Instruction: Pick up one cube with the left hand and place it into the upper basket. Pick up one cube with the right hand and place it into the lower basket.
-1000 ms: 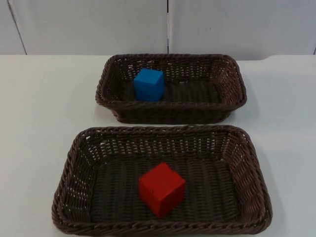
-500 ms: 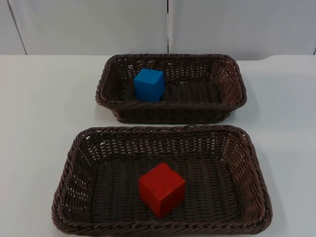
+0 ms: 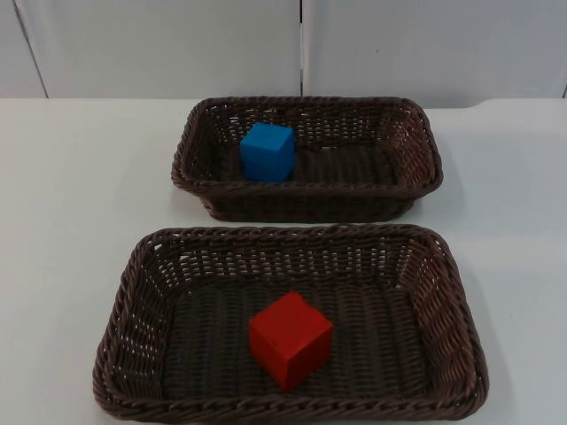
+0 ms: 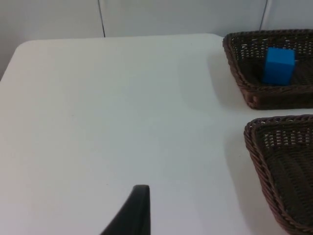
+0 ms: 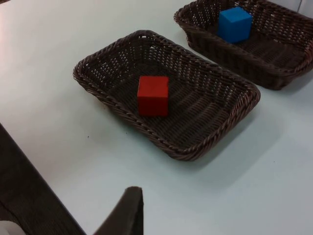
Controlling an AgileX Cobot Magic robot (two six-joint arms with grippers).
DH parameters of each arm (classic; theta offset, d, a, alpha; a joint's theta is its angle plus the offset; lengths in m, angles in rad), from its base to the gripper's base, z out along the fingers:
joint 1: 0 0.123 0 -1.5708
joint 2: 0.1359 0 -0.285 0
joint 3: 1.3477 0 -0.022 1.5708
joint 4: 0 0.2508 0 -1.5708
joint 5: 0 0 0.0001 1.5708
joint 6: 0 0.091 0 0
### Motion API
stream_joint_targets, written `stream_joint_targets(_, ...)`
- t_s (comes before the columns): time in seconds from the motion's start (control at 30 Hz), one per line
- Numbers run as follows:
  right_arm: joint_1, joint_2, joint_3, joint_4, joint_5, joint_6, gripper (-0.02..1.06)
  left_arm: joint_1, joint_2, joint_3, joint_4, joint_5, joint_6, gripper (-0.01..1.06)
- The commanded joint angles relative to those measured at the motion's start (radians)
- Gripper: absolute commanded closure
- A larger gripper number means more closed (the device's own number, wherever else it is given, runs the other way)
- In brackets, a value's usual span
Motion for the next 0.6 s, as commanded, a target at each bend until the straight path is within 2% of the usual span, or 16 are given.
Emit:
stream_joint_targets(0.0, 0.000, -0.003, 0.001, 0.006, 0.000, 0.002, -0.01, 0.002, -0.005, 0.004, 0.011, 0.000, -0.005, 0.00)
stream_joint_targets(0.57, -0.002, -0.003, 0.001, 0.006, 0.000, -0.001, -0.01, 0.002, -0.005, 0.004, 0.011, 0.000, -0.005, 0.00)
